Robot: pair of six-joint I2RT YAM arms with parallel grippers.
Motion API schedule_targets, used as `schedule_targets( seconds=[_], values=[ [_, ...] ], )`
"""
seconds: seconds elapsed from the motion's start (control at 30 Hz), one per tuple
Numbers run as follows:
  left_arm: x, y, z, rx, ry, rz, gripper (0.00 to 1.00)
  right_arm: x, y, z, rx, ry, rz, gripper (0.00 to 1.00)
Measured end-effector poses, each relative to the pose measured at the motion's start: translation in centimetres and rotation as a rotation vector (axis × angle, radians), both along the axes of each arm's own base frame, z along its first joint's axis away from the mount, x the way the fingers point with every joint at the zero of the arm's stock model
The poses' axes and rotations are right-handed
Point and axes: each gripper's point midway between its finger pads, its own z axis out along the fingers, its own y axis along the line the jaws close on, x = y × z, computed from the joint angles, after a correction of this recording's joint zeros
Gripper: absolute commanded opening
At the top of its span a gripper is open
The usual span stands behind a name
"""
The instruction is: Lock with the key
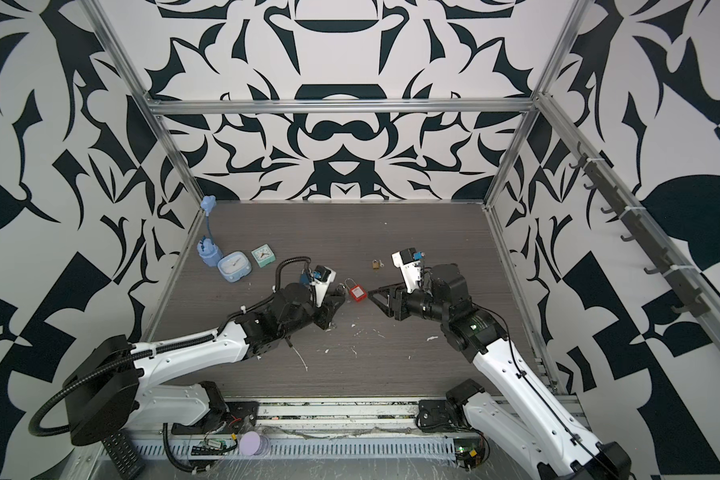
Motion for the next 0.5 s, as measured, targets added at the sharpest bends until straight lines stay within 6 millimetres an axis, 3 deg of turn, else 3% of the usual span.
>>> schedule_targets(
  seconds=[0.1,0.23,0.5],
  values=[
    [1.6,1.8,1.3,-0.187,0.119,0.193,0.0,0.0,0.0,-1.9,-0.01,0.032,0.0,0.43],
    [2.8,3.1,1.5,-0.38,0.305,0.361,0.0,0.6,0.5,-3.7,-0.017,0.08,0.001,0.4],
    [2.9,1.7,1.6,-0.54,0.606,0.428,0.0,1.7,2.7,-5.1,-0.007,0.109,0.039,0.34]
  ],
)
